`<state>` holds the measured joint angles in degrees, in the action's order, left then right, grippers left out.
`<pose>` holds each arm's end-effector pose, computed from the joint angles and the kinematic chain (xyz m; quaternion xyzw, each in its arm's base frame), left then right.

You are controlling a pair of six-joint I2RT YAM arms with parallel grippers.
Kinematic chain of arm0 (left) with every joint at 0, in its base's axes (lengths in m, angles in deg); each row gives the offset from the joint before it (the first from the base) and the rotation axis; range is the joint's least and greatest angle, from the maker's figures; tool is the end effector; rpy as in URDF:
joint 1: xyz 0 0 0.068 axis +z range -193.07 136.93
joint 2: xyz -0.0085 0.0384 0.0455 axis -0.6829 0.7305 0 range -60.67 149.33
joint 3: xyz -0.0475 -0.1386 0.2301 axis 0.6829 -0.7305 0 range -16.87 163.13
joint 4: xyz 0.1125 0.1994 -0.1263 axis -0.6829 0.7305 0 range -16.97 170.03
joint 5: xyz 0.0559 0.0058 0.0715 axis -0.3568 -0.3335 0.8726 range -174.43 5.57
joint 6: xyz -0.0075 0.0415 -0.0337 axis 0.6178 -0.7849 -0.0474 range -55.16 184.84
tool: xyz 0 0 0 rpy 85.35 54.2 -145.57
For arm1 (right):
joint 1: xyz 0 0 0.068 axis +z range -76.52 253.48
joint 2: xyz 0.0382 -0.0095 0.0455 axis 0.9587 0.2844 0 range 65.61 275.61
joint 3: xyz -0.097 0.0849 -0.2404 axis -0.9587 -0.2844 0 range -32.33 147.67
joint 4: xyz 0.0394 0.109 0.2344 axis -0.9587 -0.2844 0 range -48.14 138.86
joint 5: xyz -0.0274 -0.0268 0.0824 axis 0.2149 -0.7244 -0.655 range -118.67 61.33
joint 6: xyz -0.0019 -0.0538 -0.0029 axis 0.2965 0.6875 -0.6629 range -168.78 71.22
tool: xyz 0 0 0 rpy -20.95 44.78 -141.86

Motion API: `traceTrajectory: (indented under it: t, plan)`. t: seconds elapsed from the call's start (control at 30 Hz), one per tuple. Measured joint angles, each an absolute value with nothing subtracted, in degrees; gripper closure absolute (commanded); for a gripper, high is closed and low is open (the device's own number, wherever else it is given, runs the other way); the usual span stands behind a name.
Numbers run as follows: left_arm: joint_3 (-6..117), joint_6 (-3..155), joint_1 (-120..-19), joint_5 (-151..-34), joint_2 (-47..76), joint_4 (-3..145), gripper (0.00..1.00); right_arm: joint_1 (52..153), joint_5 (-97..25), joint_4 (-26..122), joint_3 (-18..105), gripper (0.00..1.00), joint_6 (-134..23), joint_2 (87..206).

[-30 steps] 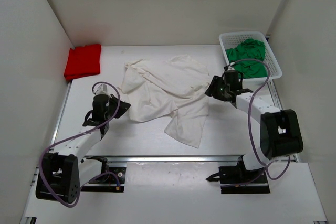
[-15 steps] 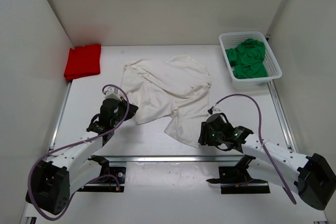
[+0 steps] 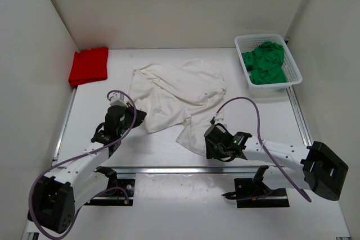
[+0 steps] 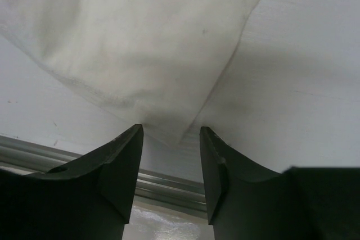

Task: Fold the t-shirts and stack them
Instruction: Flatten out the tshirt

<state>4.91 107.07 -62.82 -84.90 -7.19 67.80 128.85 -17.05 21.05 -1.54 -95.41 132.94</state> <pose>0.1890 -0.0683 0.1990 -0.1637 0.8343 -0.2741 0.4495 0.1184 0.1588 0.1612 -0.0515 0.9690 0.1094 0.2156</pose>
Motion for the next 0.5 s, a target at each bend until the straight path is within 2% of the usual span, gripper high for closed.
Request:
traceTrajectory:
  t: [0.1,0.3,0.5]
  plan:
    - [4.9,107.1,-62.8,-85.0,-7.0,67.4,1.0,128.2,-16.4,21.3,-1.4,0.65,-95.6,133.7]
    - [4.9,107.1,-62.2,-85.2,-6.7,66.9,1.0,128.2,-14.6,22.5,-0.2,0.66,-95.7,137.1]
    - [4.9,107.3,-61.8,-85.4,-6.1,66.6,1.0,129.7,-12.2,22.4,1.7,0.95,-95.5,140.8]
